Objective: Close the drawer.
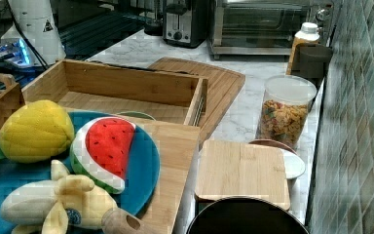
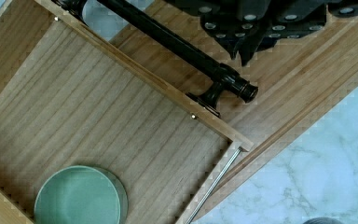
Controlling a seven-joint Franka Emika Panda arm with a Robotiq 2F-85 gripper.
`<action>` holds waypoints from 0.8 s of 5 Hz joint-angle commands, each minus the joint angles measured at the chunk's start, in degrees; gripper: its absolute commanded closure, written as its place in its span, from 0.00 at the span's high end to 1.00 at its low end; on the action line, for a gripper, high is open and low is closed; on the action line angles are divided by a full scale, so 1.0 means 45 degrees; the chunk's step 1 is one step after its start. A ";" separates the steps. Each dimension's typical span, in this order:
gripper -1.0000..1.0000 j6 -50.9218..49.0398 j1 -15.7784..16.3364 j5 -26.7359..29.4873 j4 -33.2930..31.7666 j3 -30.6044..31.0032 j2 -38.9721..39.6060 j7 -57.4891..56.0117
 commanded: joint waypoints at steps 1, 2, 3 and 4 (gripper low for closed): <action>0.00 0.1088 0.0112 0.1651 -0.1493 0.0096 -0.1295 -0.2359; 0.00 0.1581 0.0602 0.1588 -0.2214 0.0542 -0.1835 -0.3027; 0.00 0.2837 0.0989 0.2022 -0.3521 0.0766 -0.2620 -0.3158; 0.00 0.3833 0.1060 0.1810 -0.4748 0.1210 -0.3215 -0.4152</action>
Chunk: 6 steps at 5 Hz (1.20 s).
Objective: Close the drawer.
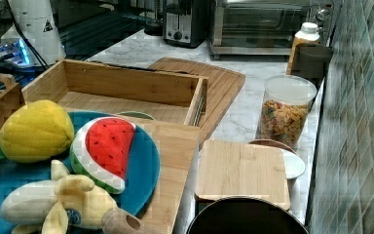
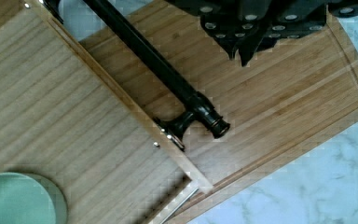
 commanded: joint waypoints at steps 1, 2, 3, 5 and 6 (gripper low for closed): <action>0.00 0.1222 0.0998 0.0510 -0.2188 0.0832 -0.1250 -0.4074; 0.00 0.1440 0.0881 0.0501 -0.2812 0.0816 -0.1091 -0.6480; 0.00 0.3222 0.0865 -0.0883 -0.4093 0.1238 -0.1226 -0.6780; 0.00 0.5048 0.1100 -0.2484 -0.5129 0.1754 -0.0479 -0.5083; 0.00 0.4772 0.0299 -0.2594 -0.5268 0.2566 -0.0207 -0.4805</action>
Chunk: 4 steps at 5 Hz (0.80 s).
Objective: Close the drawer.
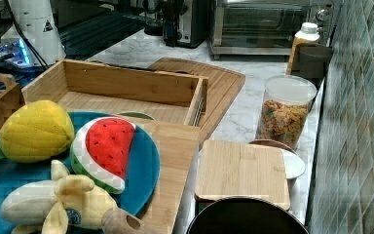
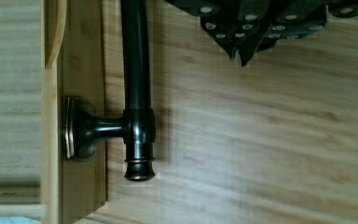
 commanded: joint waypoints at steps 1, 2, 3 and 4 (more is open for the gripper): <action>0.00 0.1490 -0.0437 -0.1839 -0.0951 0.1295 0.0696 0.1908; 0.00 0.2197 -0.0839 -0.2012 -0.1340 0.1264 0.0478 0.1464; 0.00 0.2544 -0.1169 -0.1836 -0.1589 0.0969 0.0485 0.0251; 0.00 0.2054 -0.1434 -0.1897 -0.1405 0.0634 0.0542 -0.0233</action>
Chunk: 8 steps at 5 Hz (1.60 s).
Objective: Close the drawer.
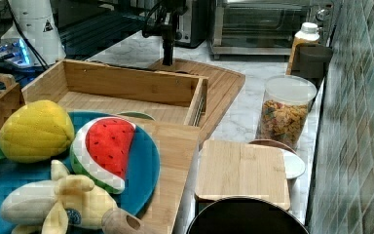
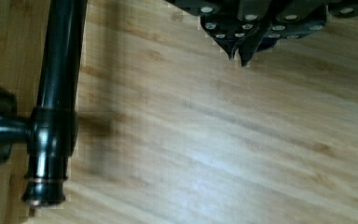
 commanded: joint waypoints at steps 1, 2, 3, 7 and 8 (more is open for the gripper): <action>0.00 0.0391 -0.0995 -0.0301 -0.0148 -0.1447 -0.0418 -0.2246; 0.00 0.0650 -0.1478 -0.0049 -0.0179 -0.1552 -0.0447 -0.3112; 0.00 0.0317 -0.1911 0.0401 0.0124 -0.1617 -0.0383 -0.3801; 0.00 0.0487 -0.4058 0.1522 0.1764 -0.2917 0.1010 -0.7666; 0.00 -0.0088 -0.4387 0.1682 0.2824 -0.3534 0.1587 -0.8569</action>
